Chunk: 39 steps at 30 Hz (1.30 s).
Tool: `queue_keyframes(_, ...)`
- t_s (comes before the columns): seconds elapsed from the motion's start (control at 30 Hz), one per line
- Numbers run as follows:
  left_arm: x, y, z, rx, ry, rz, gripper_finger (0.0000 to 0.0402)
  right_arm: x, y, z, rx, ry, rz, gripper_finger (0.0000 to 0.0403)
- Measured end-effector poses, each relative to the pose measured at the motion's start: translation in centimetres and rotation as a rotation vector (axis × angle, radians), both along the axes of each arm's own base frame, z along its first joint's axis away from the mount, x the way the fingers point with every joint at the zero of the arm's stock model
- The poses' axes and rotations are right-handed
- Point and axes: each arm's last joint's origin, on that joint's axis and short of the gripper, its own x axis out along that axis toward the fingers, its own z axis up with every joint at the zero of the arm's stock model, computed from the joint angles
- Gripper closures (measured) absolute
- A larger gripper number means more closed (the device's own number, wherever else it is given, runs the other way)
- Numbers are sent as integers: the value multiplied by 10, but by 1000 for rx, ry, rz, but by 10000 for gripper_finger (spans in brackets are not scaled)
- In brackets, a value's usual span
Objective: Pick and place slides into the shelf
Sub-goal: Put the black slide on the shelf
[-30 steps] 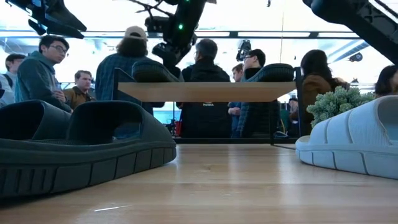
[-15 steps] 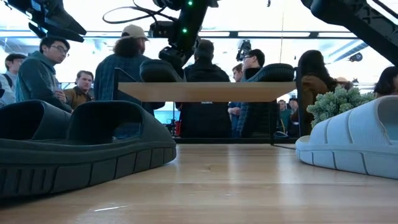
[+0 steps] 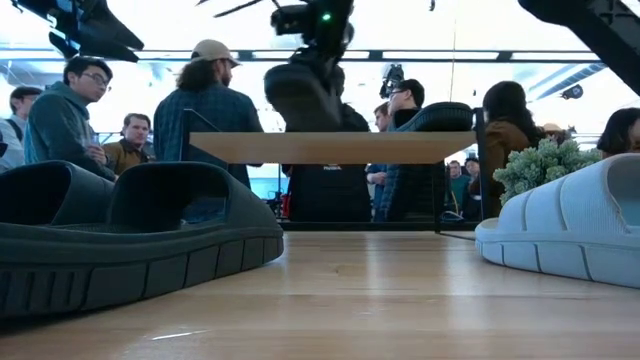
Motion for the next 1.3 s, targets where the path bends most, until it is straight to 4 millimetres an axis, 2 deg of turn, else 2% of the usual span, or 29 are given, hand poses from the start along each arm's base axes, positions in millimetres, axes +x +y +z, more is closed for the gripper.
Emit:
queue_keyframes(0.2,4,1,-1,6,15,15,180,-14,0,0,-3,83,-37,393)
queue_keyframes(0.33,6,1,-1,6,25,15,180,-19,-9,-7,51,85,-81,394)
queue_keyframes(0.43,6,1,-1,5,28,14,180,-16,-14,-13,162,-4,-109,394)
queue_keyframes(0.67,6,1,0,6,15,14,180,10,-1,16,253,-385,47,392)
queue_keyframes(0.83,7,1,0,6,6,14,180,17,-15,6,220,-400,47,391)
queue_keyframes(0.97,5,1,0,7,2,14,180,11,-23,-6,237,-361,7,391)
queue_keyframes(1.07,5,1,1,8,1,17,180,2,-20,-7,270,-362,9,390)
queue_keyframes(1.3,6,1,0,9,3,20,180,-49,-15,1,300,-393,9,390)
